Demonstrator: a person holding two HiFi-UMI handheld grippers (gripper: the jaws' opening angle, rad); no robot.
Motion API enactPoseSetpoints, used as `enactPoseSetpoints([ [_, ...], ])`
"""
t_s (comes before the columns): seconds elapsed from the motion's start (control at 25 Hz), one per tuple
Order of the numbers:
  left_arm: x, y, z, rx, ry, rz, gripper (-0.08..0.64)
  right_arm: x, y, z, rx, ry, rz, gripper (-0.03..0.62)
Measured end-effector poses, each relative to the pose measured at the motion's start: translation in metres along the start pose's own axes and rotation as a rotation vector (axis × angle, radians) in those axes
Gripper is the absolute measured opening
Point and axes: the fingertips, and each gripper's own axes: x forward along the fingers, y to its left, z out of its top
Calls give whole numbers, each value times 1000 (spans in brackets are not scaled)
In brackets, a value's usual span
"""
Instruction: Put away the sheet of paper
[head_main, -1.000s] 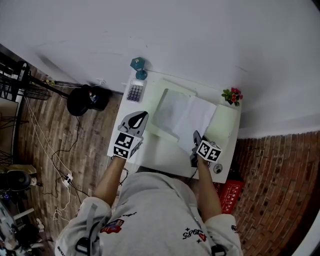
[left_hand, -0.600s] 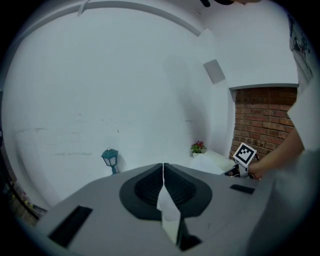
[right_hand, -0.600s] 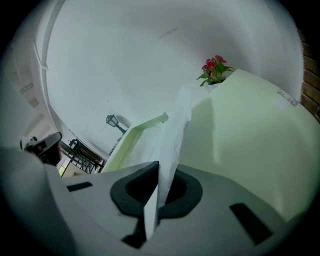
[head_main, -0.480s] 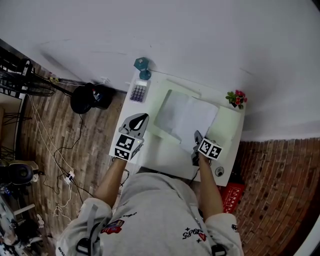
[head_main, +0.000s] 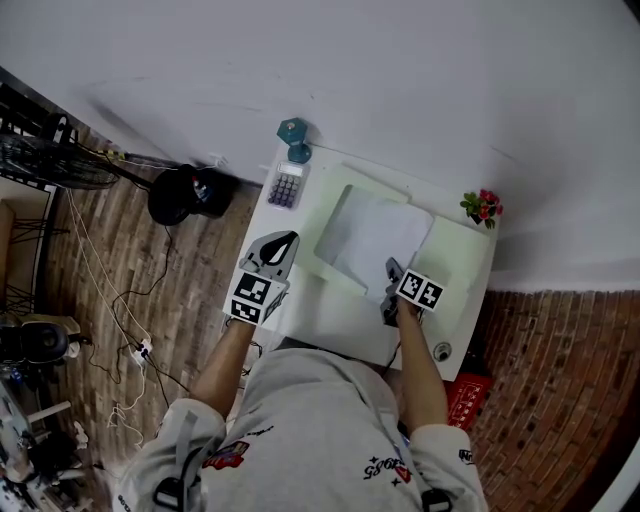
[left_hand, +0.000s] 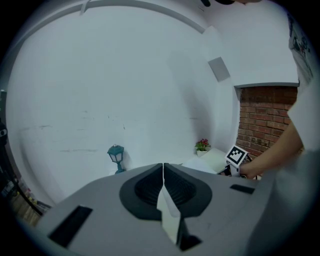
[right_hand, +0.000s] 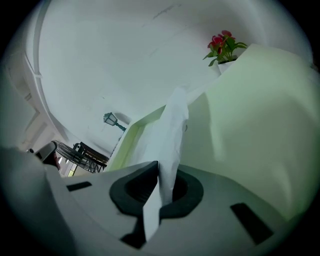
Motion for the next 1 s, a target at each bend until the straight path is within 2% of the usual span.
enactPoseSetpoints([
  [0.04,0,0,-1,-1,5,-1,25,3,1,-1,0,10,1,28],
  [0.16,3,3,0,-2,-8,-2,25,6,-1,-5,-11,37,-25,144],
  [0.32,8,3,-1,-9,-8,-8,25,-11,-18,-2,27,-1,-93,190],
  [0.4,10,1,-1,-7,-7,-18,25,-21,-27,1,77,-27,-97,176],
  [0.48,13,-2,-2,-4,-4,-29,25,-28,-31,2,126,-41,-79,61],
  [0.56,16,-2,-3,-6,-3,-36,25,-28,-32,2,153,-36,-60,9],
  [0.76,20,-2,-3,-11,10,-43,25,-13,-17,5,131,-16,-17,8],
  [1.0,19,3,-9,-19,22,-42,25,7,-2,8,141,-27,-18,8],
])
